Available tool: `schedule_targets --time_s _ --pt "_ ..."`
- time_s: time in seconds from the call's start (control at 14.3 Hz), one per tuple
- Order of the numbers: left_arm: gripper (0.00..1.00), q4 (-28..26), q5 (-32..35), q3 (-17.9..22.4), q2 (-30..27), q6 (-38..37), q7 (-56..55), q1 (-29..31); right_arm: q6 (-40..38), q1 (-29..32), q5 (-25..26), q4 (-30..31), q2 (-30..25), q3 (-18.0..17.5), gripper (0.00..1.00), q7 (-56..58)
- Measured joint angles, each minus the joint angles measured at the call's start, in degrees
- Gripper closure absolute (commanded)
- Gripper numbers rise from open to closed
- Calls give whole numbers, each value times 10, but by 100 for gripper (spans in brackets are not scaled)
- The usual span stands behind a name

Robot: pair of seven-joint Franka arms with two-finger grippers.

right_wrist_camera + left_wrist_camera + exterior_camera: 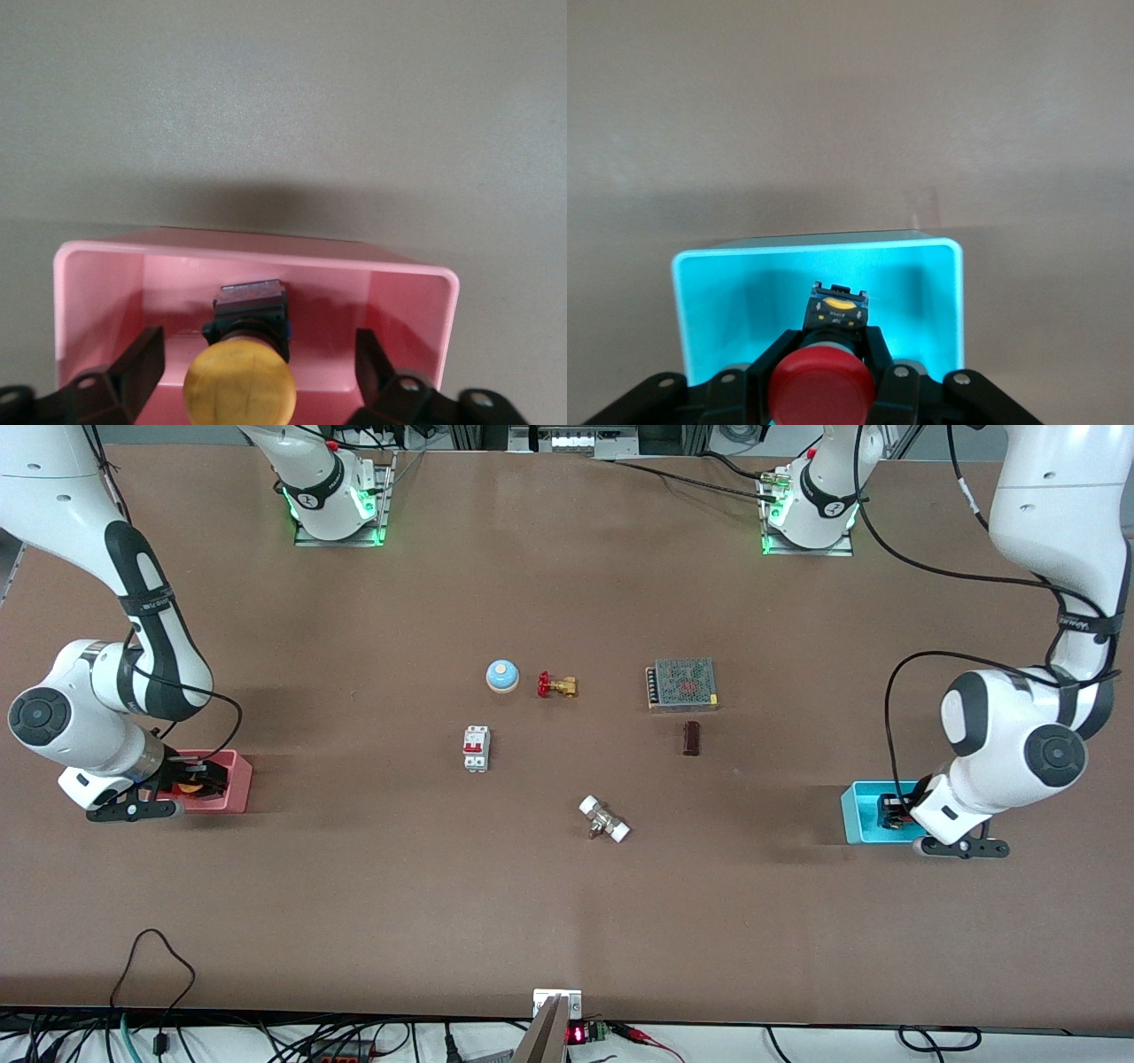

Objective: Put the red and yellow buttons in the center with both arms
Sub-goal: 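Lift the red button with the left gripper while the right gripper grasps yellow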

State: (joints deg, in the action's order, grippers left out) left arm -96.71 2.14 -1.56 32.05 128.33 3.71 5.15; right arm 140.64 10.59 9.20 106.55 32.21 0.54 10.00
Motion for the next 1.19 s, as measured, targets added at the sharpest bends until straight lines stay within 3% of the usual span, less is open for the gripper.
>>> schedule_targets --time_s 0.14,0.28,0.7,0.98,1.19 --pt "71 47 0 -6 -17 -75 -1 -7 0 0 0 0 1 0 70 0" --pt "70 95 -1 -11 -24 -128 -22 -33 0 0 0 0 1 0 86 0" --pt "70 130 -2 -16 25 -142 -305 -192 -6 0 0 -5 -4 -1 89 2" --pt "70 132 -2 -15 87 -59 -410 -239 -161 -2 1 -25 -90 -28 88 7" --pt "68 133 -2 -15 116 -26 -442 -257 -271 -5 -1 -23 -172 -85 88 -13"
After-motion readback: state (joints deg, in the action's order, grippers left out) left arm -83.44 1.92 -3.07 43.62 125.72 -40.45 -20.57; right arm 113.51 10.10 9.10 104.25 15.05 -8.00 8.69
